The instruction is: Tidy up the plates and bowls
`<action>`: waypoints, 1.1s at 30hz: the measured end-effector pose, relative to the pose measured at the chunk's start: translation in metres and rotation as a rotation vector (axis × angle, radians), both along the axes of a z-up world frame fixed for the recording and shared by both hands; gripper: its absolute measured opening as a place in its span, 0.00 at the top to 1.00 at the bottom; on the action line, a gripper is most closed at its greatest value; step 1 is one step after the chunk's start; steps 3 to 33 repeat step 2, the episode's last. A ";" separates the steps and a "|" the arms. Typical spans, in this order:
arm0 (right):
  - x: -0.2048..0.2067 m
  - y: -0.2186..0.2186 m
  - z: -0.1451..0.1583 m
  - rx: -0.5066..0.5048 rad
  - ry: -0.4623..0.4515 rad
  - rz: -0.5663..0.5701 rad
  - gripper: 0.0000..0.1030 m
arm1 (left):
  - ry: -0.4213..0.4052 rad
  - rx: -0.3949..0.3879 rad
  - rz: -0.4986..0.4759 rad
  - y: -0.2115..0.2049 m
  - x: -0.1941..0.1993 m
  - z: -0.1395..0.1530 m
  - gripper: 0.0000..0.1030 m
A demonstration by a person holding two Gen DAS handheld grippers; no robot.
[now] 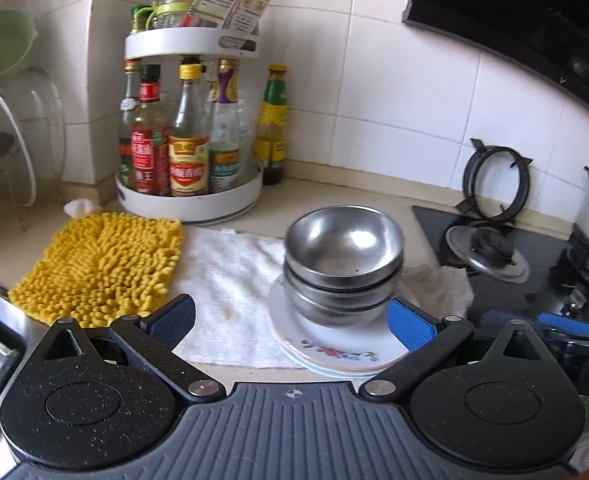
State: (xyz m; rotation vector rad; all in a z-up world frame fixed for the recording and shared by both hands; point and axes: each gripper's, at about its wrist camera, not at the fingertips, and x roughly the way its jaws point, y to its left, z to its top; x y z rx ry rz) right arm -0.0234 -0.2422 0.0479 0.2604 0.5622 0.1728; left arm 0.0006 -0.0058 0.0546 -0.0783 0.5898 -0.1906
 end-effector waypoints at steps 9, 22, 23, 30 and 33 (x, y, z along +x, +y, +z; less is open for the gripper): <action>0.001 -0.001 -0.001 0.001 0.008 -0.002 0.00 | 0.008 0.009 -0.002 -0.002 0.001 -0.001 0.00; 0.001 -0.001 -0.001 0.001 0.008 -0.002 0.00 | 0.008 0.009 -0.002 -0.002 0.001 -0.001 0.00; 0.001 -0.001 -0.001 0.001 0.008 -0.002 0.00 | 0.008 0.009 -0.002 -0.002 0.001 -0.001 0.00; 0.001 -0.001 -0.001 0.001 0.008 -0.002 0.00 | 0.008 0.009 -0.002 -0.002 0.001 -0.001 0.00; 0.001 -0.001 -0.001 0.001 0.008 -0.002 0.00 | 0.008 0.009 -0.002 -0.002 0.001 -0.001 0.00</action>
